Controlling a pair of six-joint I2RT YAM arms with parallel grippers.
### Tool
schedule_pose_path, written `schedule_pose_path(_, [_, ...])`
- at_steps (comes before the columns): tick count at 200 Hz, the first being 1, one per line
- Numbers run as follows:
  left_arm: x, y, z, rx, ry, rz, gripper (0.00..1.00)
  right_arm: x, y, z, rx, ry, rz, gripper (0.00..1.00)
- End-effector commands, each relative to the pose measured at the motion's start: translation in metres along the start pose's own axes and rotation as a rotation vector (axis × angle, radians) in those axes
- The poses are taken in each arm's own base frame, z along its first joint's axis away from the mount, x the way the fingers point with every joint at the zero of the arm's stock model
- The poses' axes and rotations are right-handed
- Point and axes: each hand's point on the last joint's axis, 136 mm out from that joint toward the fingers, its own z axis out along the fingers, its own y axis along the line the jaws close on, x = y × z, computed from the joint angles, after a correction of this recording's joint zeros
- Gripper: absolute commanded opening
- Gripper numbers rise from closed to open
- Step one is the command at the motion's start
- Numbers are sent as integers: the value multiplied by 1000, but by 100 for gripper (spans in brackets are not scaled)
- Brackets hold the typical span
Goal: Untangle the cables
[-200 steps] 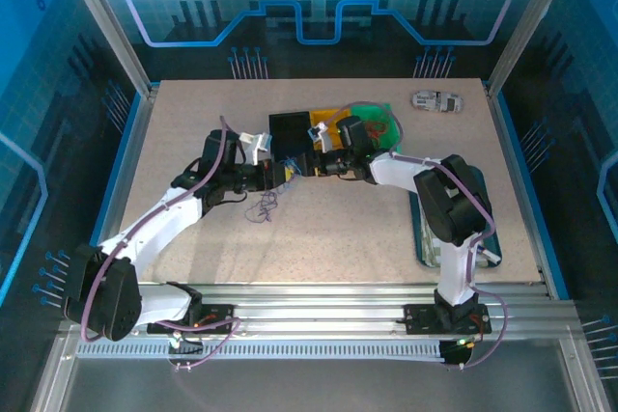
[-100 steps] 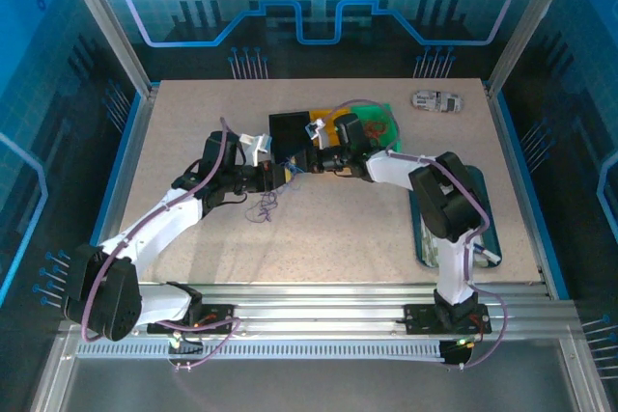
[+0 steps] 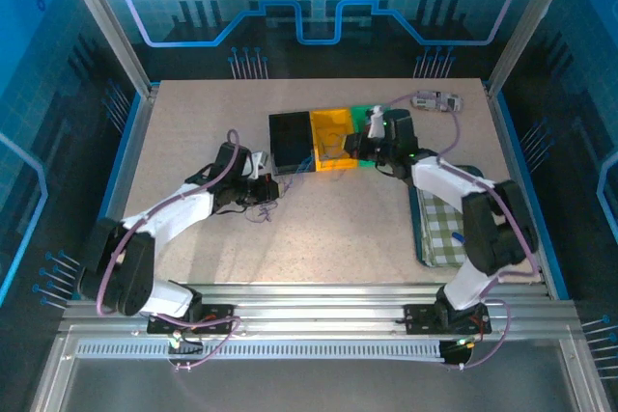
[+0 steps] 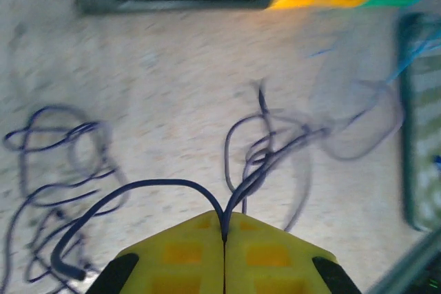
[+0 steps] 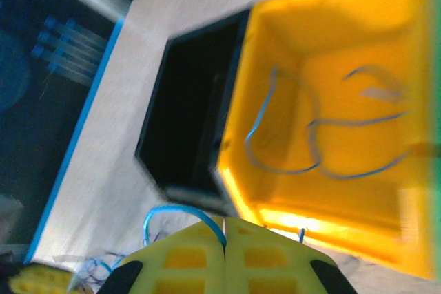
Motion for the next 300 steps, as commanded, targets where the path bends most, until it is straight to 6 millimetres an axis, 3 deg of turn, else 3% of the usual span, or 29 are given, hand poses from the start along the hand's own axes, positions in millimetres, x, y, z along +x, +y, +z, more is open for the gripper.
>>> schedule_pose_path(1, [7, 32, 11, -141, 48, -85, 0, -11, -41, -32, 294, -89, -24, 0])
schedule_pose_path(22, [11, 46, 18, -208, 80, -109, 0, -25, -62, -62, 463, -173, -21, 0])
schedule_pose_path(44, [14, 55, 24, -253, 116, -116, 0, -42, -60, -79, 473, -236, -32, 0])
schedule_pose_path(72, [12, 52, 29, -228, 117, -113, 0, -68, -23, -80, 344, -254, -142, 0])
schedule_pose_path(120, [-12, 29, 23, -145, 22, -90, 0, -112, 40, -83, 173, -303, -248, 0])
schedule_pose_path(151, [-27, 21, 18, -120, -58, -96, 0, -130, 59, -68, 118, -292, -273, 0])
schedule_pose_path(182, [-40, 15, 15, -108, -107, -101, 0, -130, 56, -32, 84, -221, -244, 0])
schedule_pose_path(224, [-47, 11, 13, -104, -118, -84, 0, -106, 34, 18, 101, -101, -193, 0])
schedule_pose_path(300, [-43, 14, 17, -113, -96, -74, 0, -61, 2, 50, 163, 60, -134, 1])
